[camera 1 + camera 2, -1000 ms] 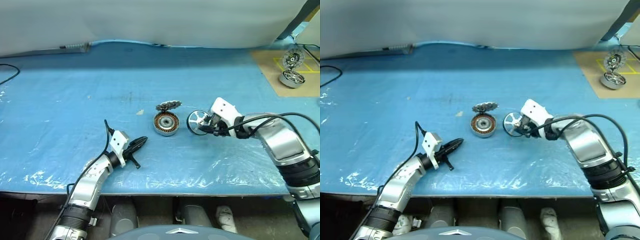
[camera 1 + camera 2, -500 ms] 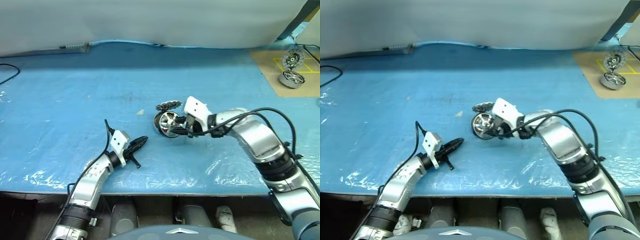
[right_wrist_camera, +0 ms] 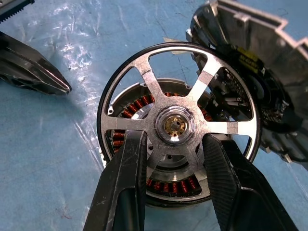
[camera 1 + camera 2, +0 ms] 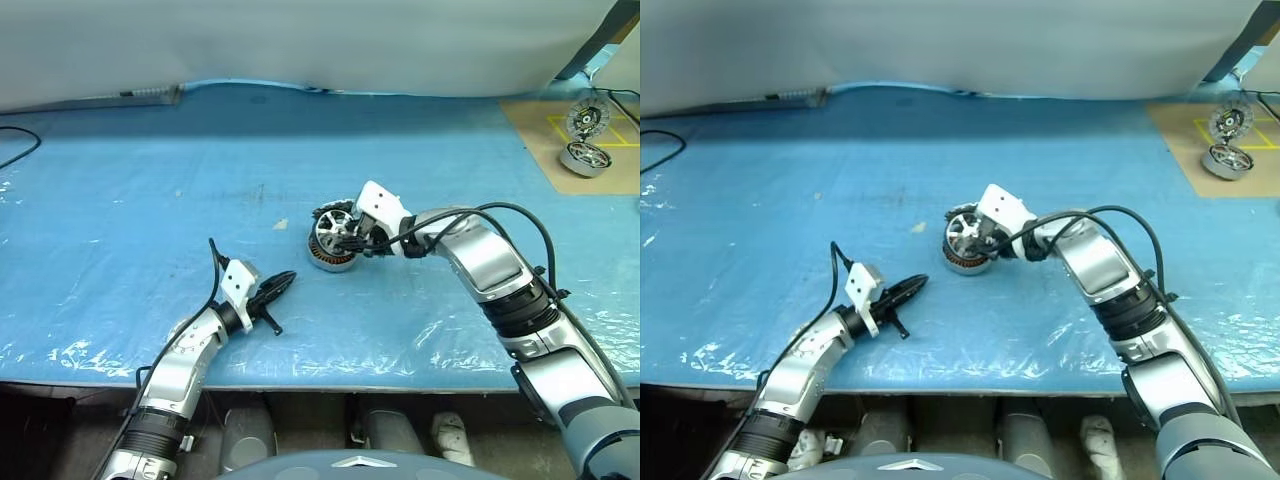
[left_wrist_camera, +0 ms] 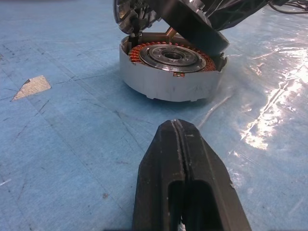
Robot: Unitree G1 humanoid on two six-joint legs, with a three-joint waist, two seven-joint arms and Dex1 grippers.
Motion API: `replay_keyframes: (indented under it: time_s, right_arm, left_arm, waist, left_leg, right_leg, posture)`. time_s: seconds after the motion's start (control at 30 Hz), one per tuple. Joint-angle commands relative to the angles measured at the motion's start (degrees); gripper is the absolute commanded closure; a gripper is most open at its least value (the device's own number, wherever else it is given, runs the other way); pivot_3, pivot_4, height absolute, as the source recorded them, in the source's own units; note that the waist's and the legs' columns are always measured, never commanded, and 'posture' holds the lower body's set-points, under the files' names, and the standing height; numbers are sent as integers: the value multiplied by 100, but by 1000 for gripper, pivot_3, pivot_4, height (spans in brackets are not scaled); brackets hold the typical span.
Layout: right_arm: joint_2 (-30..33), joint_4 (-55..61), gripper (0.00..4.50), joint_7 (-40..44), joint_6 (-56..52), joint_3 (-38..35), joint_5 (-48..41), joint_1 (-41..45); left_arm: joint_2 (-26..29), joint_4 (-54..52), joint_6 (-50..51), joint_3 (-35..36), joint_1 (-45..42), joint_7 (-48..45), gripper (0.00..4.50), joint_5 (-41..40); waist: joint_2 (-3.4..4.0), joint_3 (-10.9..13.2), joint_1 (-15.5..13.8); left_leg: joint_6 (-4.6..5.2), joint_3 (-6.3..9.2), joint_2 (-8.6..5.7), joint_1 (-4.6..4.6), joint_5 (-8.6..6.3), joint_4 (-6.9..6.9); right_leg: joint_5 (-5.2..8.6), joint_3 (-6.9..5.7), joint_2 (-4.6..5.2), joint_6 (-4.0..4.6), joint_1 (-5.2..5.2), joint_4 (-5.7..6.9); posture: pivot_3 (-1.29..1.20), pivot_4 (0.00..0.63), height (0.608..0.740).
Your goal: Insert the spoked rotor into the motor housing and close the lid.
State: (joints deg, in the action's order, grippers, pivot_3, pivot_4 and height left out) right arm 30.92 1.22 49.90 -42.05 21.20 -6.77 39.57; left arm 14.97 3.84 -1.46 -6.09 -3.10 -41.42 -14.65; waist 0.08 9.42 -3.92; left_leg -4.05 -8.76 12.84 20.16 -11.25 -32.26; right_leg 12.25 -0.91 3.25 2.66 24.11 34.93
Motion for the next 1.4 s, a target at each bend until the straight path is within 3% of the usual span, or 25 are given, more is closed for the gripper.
replay_keyframes:
  time_s: [0.03, 0.47, 1.13, 1.4]
  right_arm:
    - [-16, 28, 3130, 67, 161, -20, 70, 173]
    - [154, 72, 3130, 469, 180, 25, 81, 37]
    - [-159, -569, 3130, 453, 446, 143, 355, 146]
    - [-100, -496, 513, 544, 389, 32, 342, 215]
  left_arm:
    - [-2, -118, -100, 49, -22, 11, 4500, -19]
    - [21, -1, -319, 91, -97, 68, 4500, 62]
    - [-41, 410, -1050, 121, -188, 325, 4500, 317]
    - [-63, 419, -1066, 113, -180, 350, 4500, 325]
  waist:
    - [0, 0, 0]
    - [0, 0, -1]
    - [-1, -1, 7]
    - [-1, -1, 4]
  left_leg:
    - [0, 0, 0, 0, 0, 0]
    - [0, 0, 0, 0, 0, 0]
    - [0, 0, 2, -6, 0, -13]
    - [0, 0, 2, -4, 0, -16]
  right_leg:
    - [0, 0, 0, 0, 0, 0]
    - [0, 0, 0, 0, 0, 0]
    - [0, 2, 0, 0, -1, 19]
    - [0, 2, 1, 1, 1, 22]
  posture:
    - [0, 150, 740]
    - [0, 150, 740]
    - [0, 150, 740]
    - [0, 150, 740]
